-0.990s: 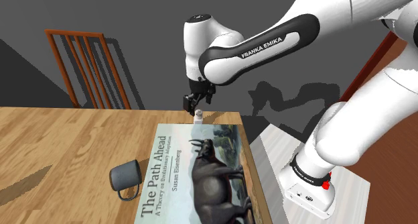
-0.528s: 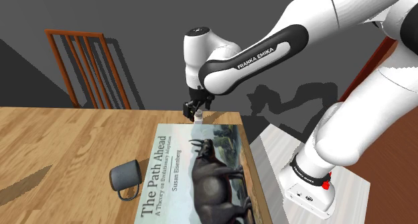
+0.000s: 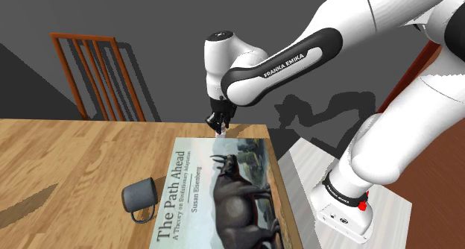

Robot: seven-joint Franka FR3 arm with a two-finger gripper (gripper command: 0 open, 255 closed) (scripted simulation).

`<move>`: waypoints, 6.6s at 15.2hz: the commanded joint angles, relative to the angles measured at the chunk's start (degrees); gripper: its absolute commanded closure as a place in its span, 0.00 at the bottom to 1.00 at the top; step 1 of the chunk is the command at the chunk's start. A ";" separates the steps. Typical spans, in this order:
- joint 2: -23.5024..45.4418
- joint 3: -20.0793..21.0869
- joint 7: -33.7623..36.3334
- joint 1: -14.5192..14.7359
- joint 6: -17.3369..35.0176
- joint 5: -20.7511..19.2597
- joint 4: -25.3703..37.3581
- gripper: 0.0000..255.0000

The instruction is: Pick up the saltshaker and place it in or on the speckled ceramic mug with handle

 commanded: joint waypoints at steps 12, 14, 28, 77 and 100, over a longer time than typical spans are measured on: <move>-1.84 -0.23 -0.87 0.12 -3.21 0.86 1.48 1.00; -2.68 -0.36 -1.26 0.18 -4.81 1.22 2.31 1.00; -6.91 -1.24 -3.27 0.35 -15.88 2.71 9.42 1.00; 40.44 13.92 34.66 27.37 -42.87 -17.11 75.18 1.00; 39.18 14.01 35.96 24.66 -33.11 -16.73 63.74 0.00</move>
